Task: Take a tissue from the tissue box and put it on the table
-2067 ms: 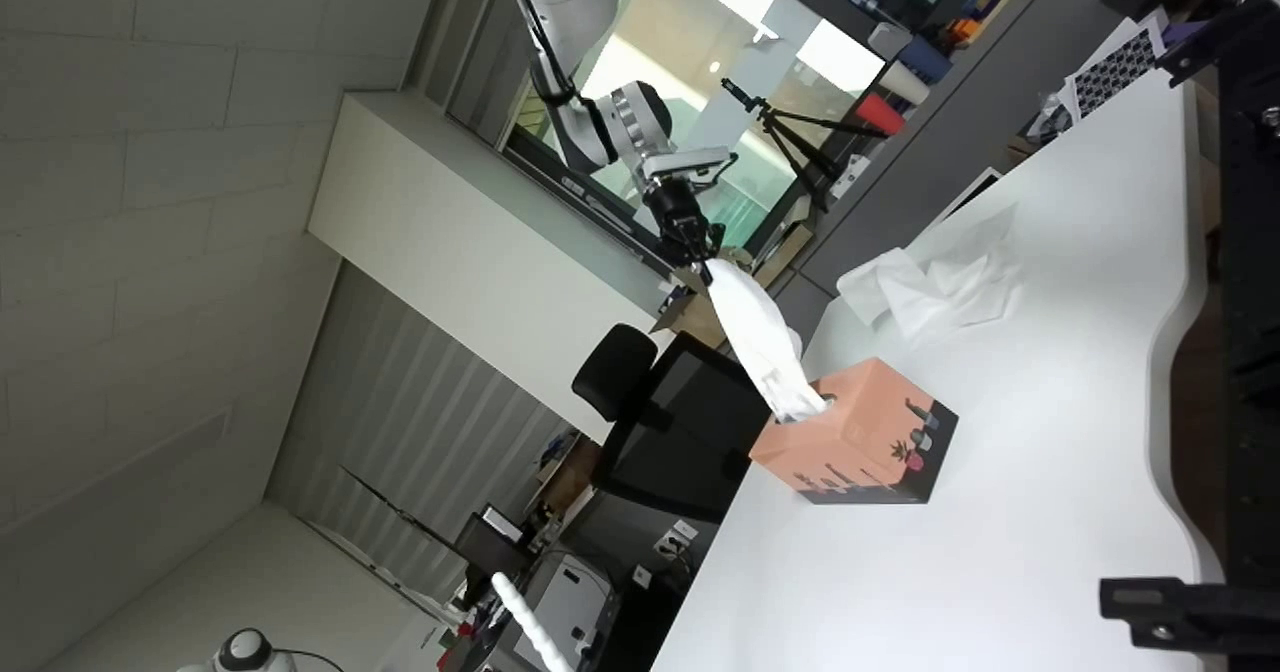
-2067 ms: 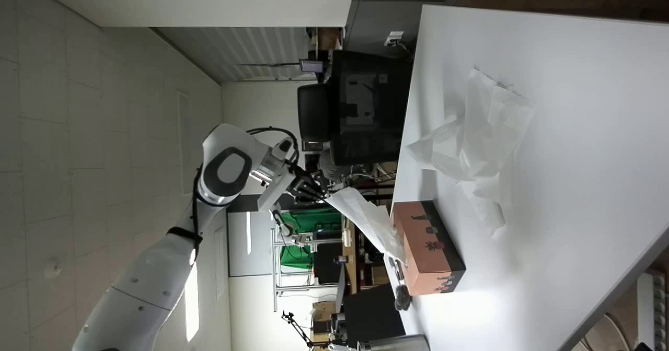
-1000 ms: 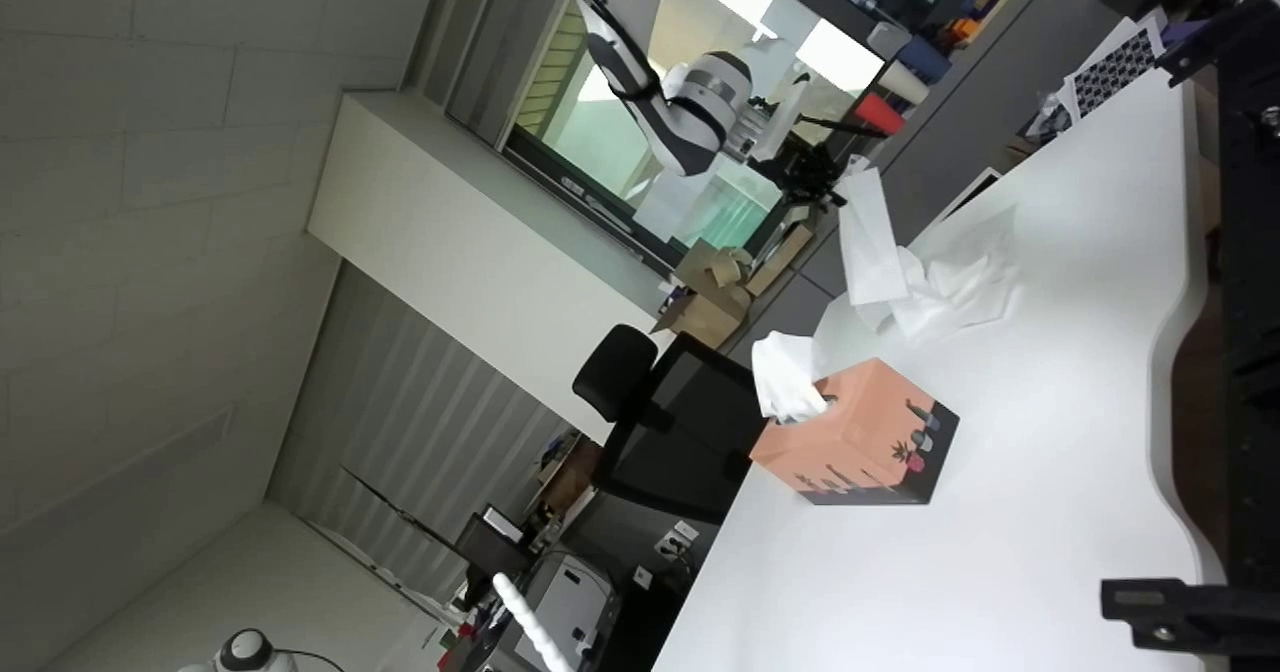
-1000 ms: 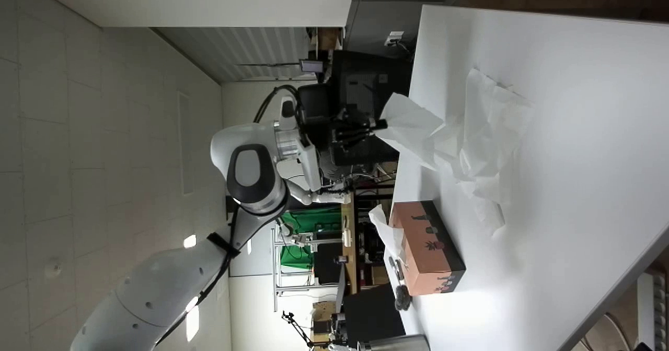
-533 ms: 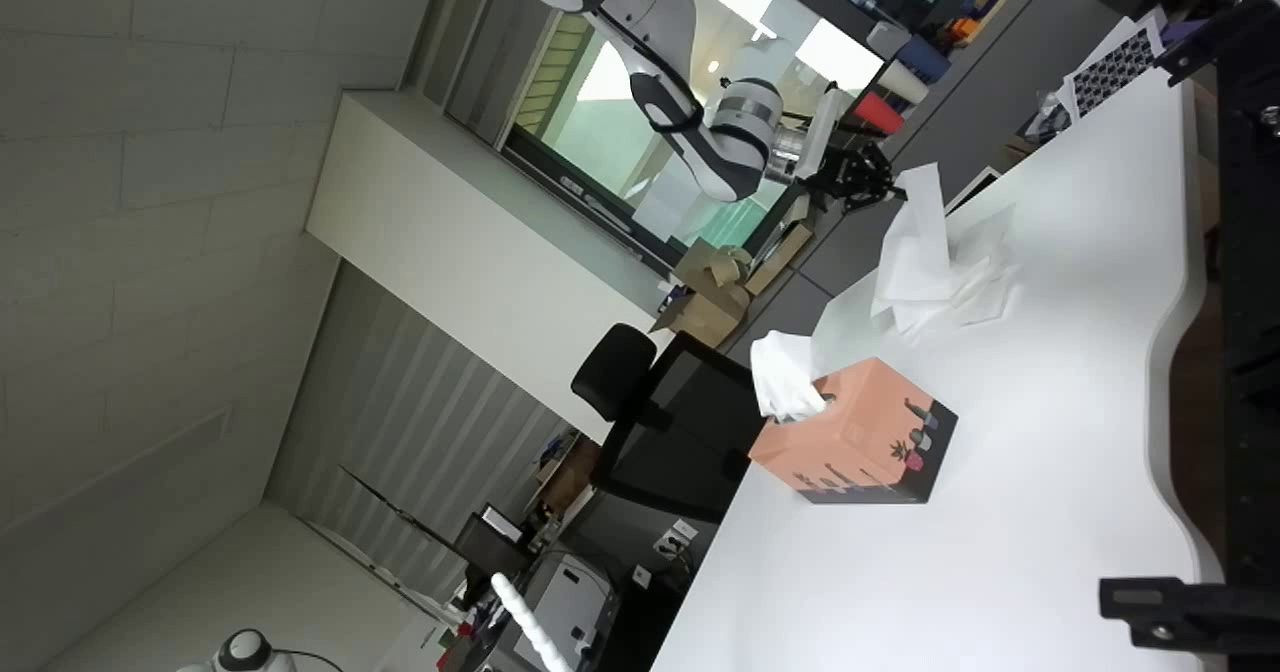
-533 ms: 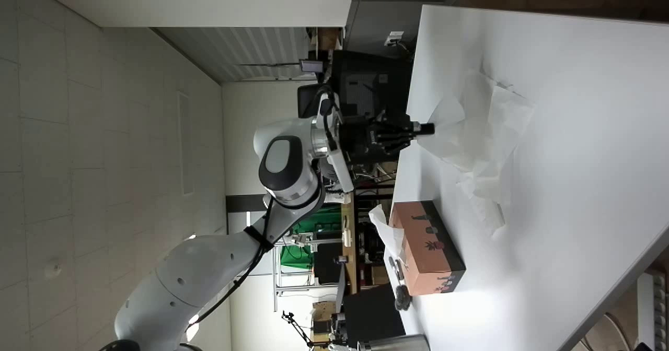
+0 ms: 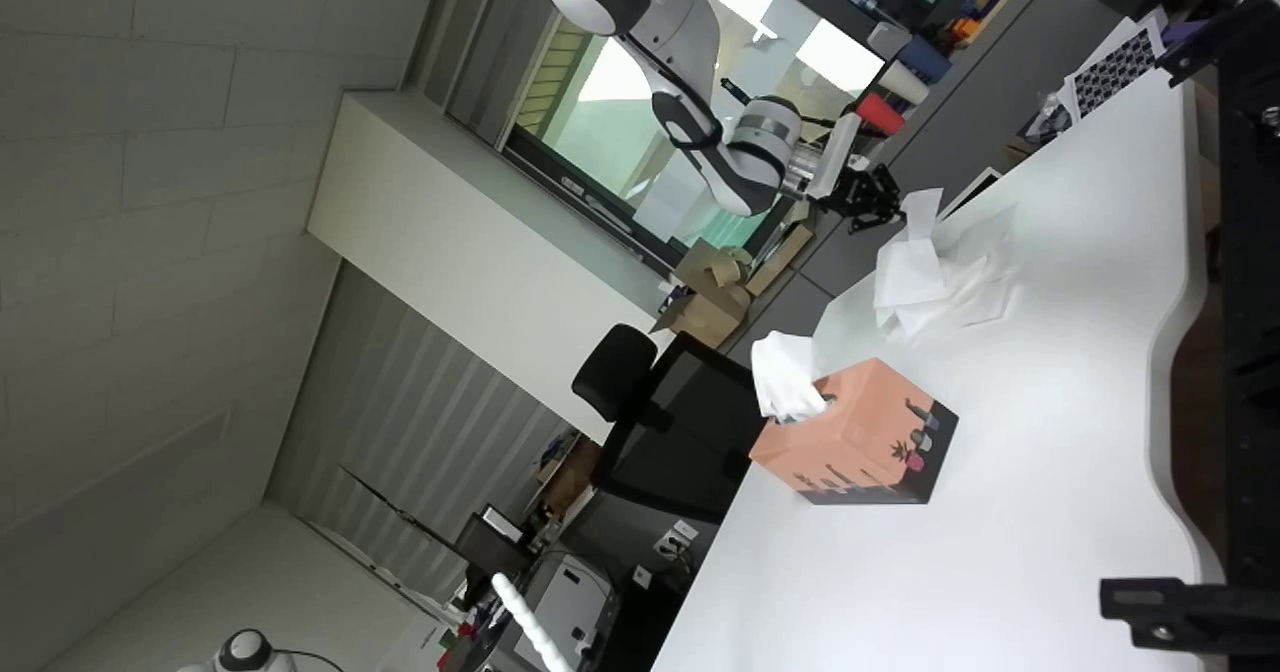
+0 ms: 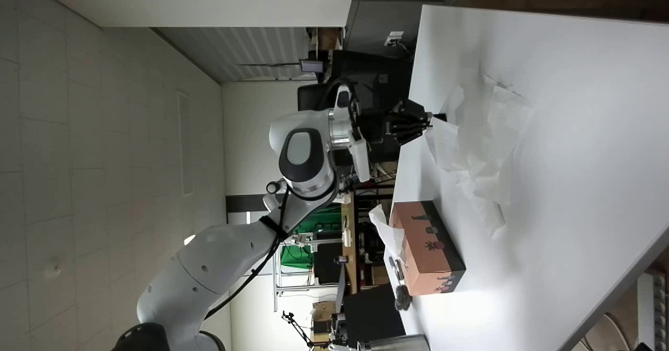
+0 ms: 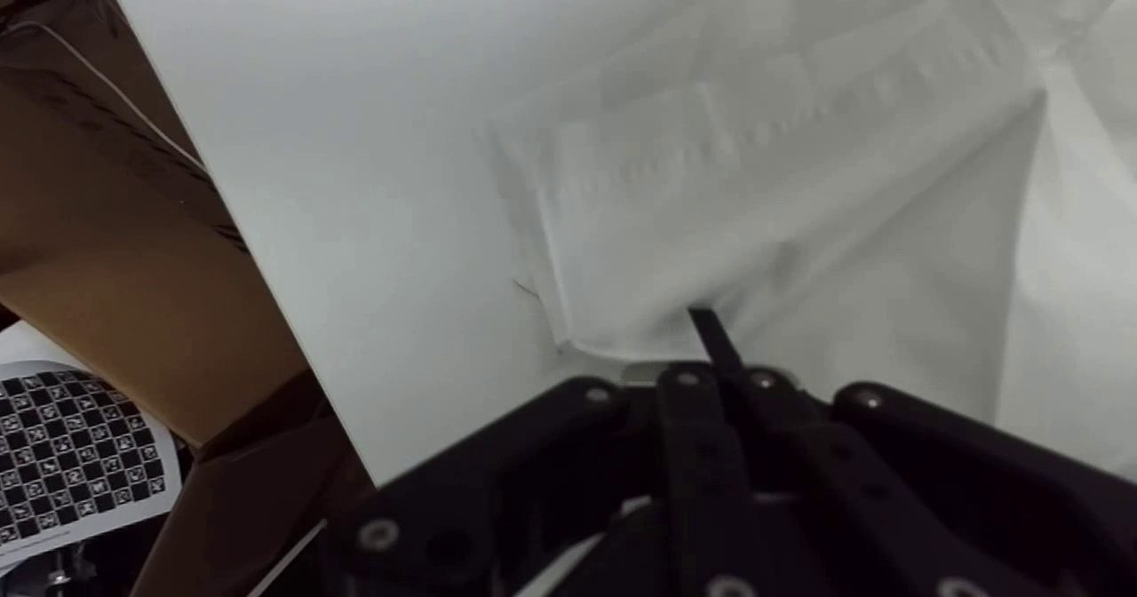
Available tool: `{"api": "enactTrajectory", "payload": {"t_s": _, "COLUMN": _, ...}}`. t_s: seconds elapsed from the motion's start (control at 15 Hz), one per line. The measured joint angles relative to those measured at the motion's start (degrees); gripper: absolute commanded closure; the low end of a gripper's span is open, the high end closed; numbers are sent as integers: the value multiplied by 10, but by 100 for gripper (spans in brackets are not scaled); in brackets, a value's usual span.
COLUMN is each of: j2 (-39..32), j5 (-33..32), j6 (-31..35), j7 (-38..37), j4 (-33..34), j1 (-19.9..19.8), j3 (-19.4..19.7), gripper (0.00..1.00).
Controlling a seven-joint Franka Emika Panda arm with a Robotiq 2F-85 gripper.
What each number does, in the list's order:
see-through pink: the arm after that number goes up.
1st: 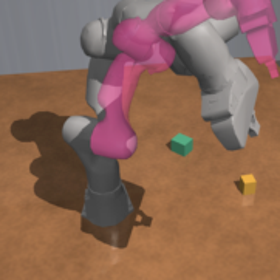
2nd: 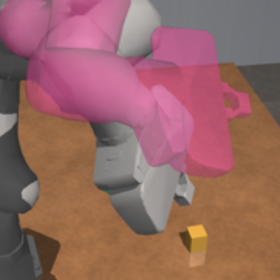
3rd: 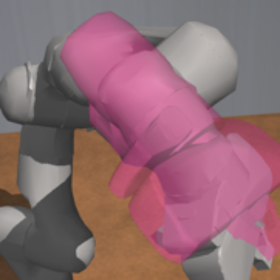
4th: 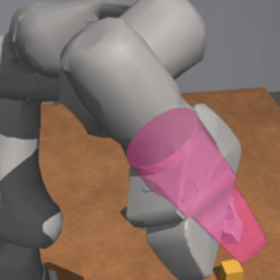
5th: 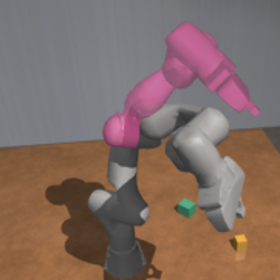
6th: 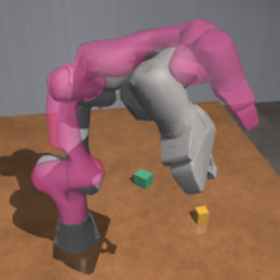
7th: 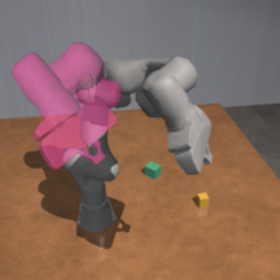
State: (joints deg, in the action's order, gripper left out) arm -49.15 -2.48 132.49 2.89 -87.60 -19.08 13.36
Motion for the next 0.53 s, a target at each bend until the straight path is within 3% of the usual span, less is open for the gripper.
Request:
{"api": "enactTrajectory", "payload": {"t_s": 0.07, "j2": -4, "j5": 10, "j6": 9, "j7": 4, "j4": 3, "j1": -6, "j3": -8, "gripper": 74}}
{"api": "enactTrajectory", "payload": {"t_s": 0.2, "j2": -9, "j5": 32, "j6": 14, "j7": 11, "j4": 8, "j1": -17, "j3": -21, "gripper": 69}}
{"api": "enactTrajectory", "payload": {"t_s": 0.53, "j2": 33, "j5": 65, "j6": 4, "j7": 16, "j4": 6, "j1": -18, "j3": -46, "gripper": 34}}
